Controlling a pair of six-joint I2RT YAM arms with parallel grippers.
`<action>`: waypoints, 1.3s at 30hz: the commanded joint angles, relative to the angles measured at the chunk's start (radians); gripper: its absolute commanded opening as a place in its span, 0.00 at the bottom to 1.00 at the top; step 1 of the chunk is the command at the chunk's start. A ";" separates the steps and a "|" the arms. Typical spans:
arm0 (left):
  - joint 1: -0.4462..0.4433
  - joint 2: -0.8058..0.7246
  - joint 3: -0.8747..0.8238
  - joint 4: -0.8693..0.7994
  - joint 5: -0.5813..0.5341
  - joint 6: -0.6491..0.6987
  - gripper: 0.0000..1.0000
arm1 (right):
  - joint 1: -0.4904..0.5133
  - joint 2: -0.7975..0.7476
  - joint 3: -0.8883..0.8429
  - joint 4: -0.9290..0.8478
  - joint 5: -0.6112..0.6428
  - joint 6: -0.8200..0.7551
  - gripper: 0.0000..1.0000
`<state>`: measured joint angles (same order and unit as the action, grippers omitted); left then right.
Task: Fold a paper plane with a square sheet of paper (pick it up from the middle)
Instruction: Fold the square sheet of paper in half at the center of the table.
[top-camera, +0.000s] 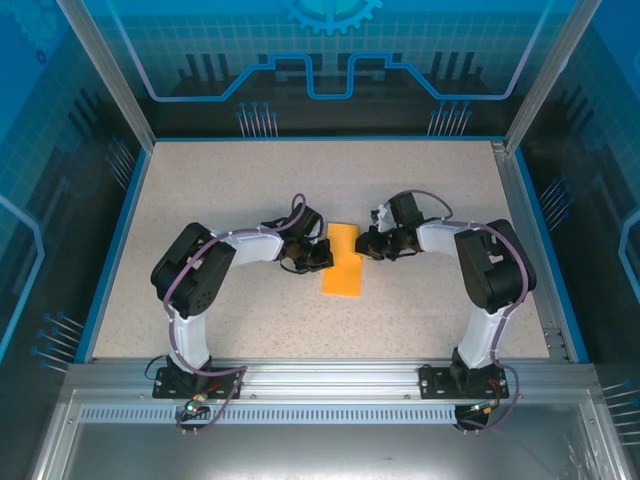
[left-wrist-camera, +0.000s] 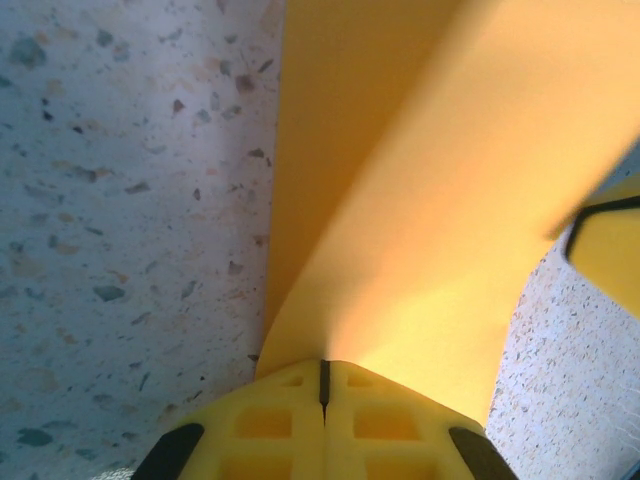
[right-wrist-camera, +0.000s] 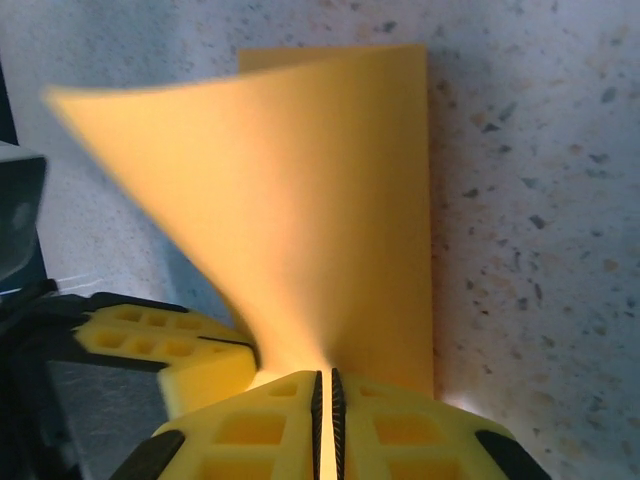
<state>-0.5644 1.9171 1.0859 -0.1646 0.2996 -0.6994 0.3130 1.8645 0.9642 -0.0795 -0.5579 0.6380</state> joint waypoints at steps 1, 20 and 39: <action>-0.008 0.026 0.005 -0.076 -0.021 0.025 0.00 | -0.015 0.045 0.016 -0.042 0.021 -0.023 0.14; -0.008 0.030 0.006 -0.081 -0.022 0.028 0.00 | -0.041 0.040 0.135 -0.113 -0.016 -0.031 0.15; -0.008 0.026 0.005 -0.087 -0.023 0.031 0.00 | -0.044 0.132 0.191 -0.160 0.016 -0.031 0.16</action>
<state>-0.5644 1.9171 1.0878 -0.1696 0.2989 -0.6964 0.2760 1.9942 1.1271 -0.1806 -0.5575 0.6231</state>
